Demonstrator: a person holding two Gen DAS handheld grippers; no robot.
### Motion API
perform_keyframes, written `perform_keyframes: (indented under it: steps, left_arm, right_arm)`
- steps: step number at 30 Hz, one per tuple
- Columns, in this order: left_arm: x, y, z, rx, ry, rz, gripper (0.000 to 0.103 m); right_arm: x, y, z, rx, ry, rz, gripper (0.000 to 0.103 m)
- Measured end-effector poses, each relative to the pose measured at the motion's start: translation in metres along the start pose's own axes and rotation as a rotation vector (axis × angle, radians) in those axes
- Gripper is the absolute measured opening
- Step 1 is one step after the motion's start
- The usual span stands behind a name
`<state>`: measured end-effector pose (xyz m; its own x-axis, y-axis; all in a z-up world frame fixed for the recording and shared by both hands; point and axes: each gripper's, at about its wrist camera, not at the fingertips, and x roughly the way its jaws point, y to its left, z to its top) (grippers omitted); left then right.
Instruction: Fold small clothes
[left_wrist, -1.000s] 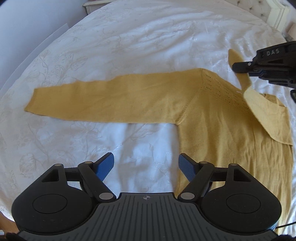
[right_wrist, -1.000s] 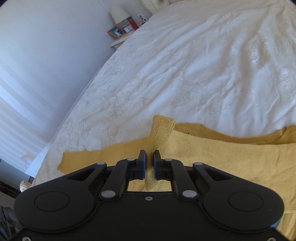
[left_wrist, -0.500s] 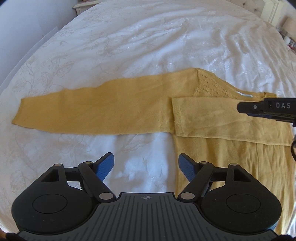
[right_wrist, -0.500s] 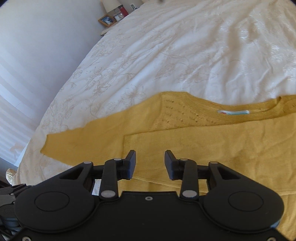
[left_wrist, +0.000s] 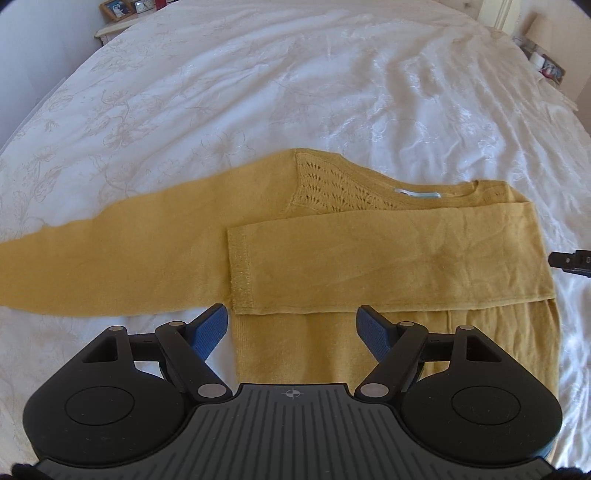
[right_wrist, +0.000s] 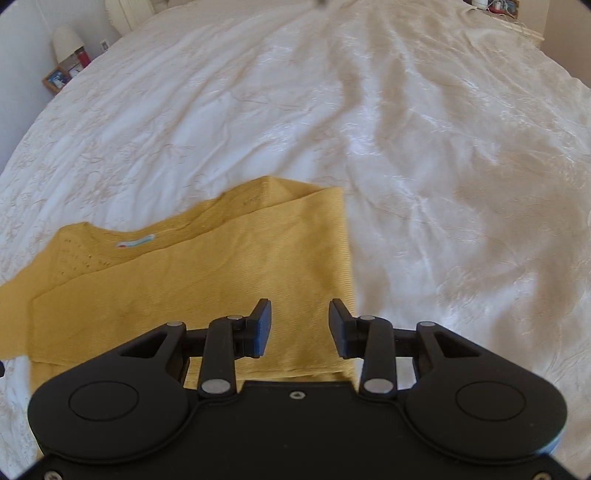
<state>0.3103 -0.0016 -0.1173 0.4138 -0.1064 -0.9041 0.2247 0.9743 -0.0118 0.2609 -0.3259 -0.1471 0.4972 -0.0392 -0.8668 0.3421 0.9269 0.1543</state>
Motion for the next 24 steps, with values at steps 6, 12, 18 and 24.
perform_keyframes:
  steps: [6,12,18,24]
  left_arm:
    - [0.005,-0.015,-0.007,-0.005,0.037,0.032,0.076]
    - [0.005,-0.026,-0.003,-0.005,0.029,0.057,0.076]
    - [0.022,-0.038,0.006,0.015,0.019,0.053,0.076]
    - [0.05,-0.044,0.014,0.003,0.023,0.05,0.076]
  right_arm:
    - [0.027,-0.011,0.011,-0.037,0.043,-0.016,0.041]
    - [0.037,-0.012,0.008,-0.118,0.072,-0.035,0.005]
    - [0.04,-0.059,0.011,-0.009,0.093,-0.094,0.003]
    - [0.016,-0.073,0.024,0.041,-0.006,0.063,0.017]
